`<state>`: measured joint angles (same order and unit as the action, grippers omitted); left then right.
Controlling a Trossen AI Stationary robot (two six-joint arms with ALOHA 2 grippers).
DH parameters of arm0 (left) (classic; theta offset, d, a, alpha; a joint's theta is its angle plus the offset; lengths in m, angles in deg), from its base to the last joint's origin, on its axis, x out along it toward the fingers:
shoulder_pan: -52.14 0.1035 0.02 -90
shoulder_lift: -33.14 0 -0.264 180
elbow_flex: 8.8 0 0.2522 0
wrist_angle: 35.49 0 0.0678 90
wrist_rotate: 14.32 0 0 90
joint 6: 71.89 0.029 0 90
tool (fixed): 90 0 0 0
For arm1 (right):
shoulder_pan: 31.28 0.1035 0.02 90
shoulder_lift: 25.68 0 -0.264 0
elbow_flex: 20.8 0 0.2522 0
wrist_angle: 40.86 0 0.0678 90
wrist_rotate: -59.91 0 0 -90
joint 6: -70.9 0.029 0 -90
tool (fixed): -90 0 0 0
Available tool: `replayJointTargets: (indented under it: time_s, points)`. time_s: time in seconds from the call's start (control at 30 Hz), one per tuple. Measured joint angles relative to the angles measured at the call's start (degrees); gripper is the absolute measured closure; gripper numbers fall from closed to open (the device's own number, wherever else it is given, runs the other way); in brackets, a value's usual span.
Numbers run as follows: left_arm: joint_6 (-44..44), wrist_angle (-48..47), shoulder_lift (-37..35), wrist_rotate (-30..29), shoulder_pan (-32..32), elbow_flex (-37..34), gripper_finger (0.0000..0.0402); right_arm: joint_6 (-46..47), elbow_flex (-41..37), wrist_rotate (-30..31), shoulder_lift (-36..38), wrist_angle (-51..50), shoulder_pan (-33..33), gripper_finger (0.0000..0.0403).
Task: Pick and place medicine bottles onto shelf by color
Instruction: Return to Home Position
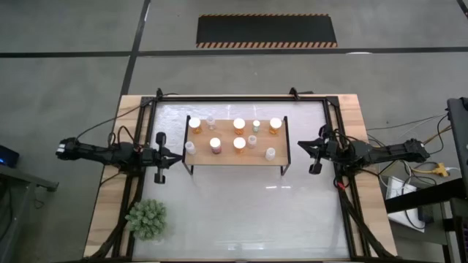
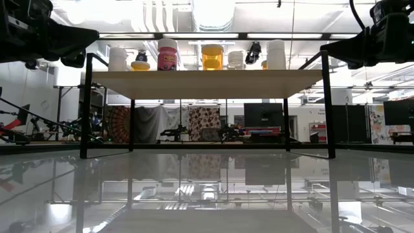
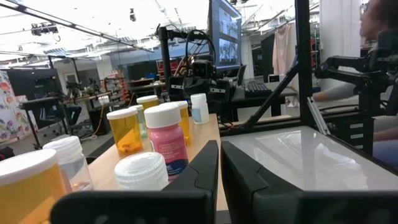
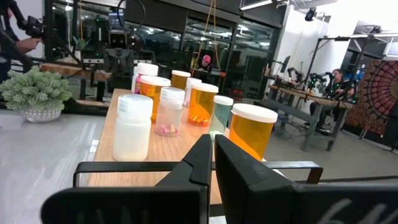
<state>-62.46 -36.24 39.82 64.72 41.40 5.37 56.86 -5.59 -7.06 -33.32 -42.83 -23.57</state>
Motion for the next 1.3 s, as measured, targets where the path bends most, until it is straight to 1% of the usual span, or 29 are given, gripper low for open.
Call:
replayJointTargets:
  time_s: [1.0,1.3]
  points:
    - [0.0,0.3,5.7,0.0,0.0,0.0,0.0400,0.1,0.0,0.0,0.0,0.0,0.0,0.0392]
    - [0.0,0.2,5.8,0.0,0.0,0.0,0.0400,0.1,0.0,0.0,0.0,0.0,0.0,0.0392]
